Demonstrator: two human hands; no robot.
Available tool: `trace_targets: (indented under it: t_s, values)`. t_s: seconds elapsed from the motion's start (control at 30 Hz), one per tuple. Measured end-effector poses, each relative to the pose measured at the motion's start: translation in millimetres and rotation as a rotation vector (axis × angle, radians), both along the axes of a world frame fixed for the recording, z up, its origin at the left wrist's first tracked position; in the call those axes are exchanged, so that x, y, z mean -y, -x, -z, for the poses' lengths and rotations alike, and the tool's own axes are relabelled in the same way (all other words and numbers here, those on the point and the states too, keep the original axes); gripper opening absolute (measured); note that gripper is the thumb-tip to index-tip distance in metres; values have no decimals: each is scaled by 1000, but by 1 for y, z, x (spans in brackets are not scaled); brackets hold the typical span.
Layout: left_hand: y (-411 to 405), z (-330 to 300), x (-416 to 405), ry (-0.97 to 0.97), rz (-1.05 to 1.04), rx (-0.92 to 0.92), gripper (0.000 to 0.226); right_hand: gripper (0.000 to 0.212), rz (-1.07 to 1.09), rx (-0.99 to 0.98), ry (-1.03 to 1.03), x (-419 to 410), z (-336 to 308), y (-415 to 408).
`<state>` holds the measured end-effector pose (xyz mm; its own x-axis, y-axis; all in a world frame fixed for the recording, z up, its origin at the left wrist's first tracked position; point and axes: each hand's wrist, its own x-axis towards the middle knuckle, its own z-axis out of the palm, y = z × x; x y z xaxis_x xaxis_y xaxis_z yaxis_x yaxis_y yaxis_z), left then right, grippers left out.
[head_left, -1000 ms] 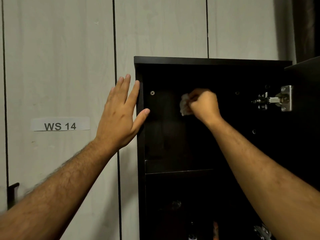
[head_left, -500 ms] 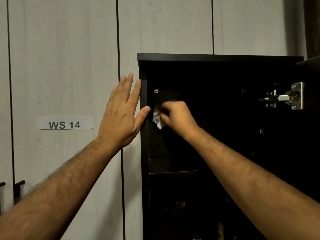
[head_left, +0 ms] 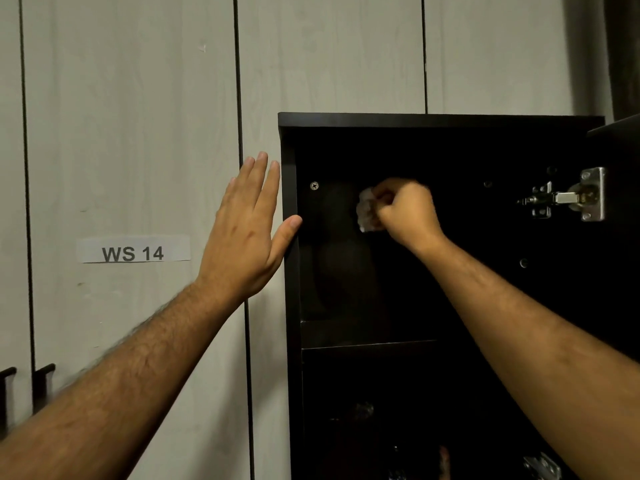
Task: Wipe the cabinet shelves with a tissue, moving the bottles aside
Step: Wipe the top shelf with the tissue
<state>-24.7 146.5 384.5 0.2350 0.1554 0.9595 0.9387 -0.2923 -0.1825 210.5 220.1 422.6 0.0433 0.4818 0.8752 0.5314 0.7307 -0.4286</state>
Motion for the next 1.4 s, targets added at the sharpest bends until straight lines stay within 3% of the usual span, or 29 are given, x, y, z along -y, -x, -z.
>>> trace_targets:
  t_s: [0.07, 0.23, 0.33, 0.5, 0.73, 1.07, 1.4]
  values:
    - [2, 0, 1, 1, -5, -4, 71, 12, -19, -225, -41, -8, -7, 14]
    - [6, 0, 4, 6, -15, -9, 72, 16, 1, -317, -218, -1, -10, 61]
    - [11, 2, 7, 9, -8, -11, 73, 20, 41, -152, -276, 10, -13, 77]
    - [15, 4, 6, 6, -8, -16, 73, 23, 243, 309, -25, 19, -13, 86]
    - [7, 10, 7, 14, 13, 58, 71, 16, 215, 564, -280, 16, 23, 72]
    - [-9, 21, 13, 18, 3, 149, 67, 4, 118, 1024, -62, 23, 65, 65]
    - [-19, 24, 26, 26, -80, 199, 66, 24, 24, 1098, 175, 33, 72, 66]
